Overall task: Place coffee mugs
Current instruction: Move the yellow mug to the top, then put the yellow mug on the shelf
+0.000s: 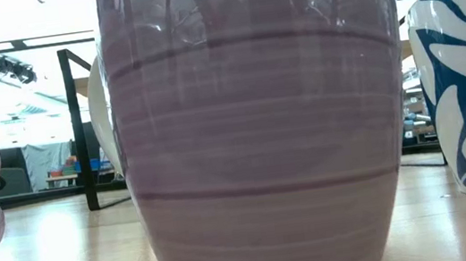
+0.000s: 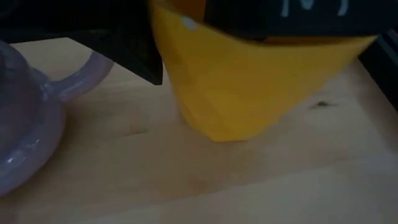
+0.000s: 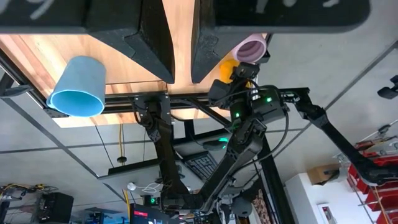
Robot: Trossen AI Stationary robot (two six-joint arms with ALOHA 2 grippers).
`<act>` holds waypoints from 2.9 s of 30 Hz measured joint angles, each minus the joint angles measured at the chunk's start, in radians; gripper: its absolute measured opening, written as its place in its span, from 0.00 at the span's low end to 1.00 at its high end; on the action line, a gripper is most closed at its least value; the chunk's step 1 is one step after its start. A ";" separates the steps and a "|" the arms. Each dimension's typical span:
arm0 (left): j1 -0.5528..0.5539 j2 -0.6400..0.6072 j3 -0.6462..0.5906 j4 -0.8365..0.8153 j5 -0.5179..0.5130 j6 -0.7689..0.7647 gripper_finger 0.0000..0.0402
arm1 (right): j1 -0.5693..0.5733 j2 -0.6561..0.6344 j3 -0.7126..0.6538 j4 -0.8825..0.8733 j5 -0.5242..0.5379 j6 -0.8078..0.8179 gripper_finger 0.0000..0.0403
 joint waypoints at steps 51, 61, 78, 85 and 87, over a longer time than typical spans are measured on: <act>0.383 -0.033 0.005 0.010 -0.144 0.319 0.42 | 0.019 0.000 0.000 0.005 -0.036 -0.010 0.15; 0.388 -0.136 0.005 -0.003 -0.060 0.512 0.43 | 0.019 0.000 0.000 0.005 -0.035 -0.021 0.15; 0.384 -0.280 0.005 -0.005 0.156 1.513 0.43 | 0.019 0.000 0.000 0.003 0.062 0.002 0.15; 0.323 -0.280 0.005 -0.063 0.133 1.948 0.43 | 0.019 0.001 0.000 0.003 0.146 0.041 0.15; 0.303 -0.280 0.005 -0.077 0.088 2.025 0.43 | 0.019 0.001 0.000 0.001 0.163 0.052 0.15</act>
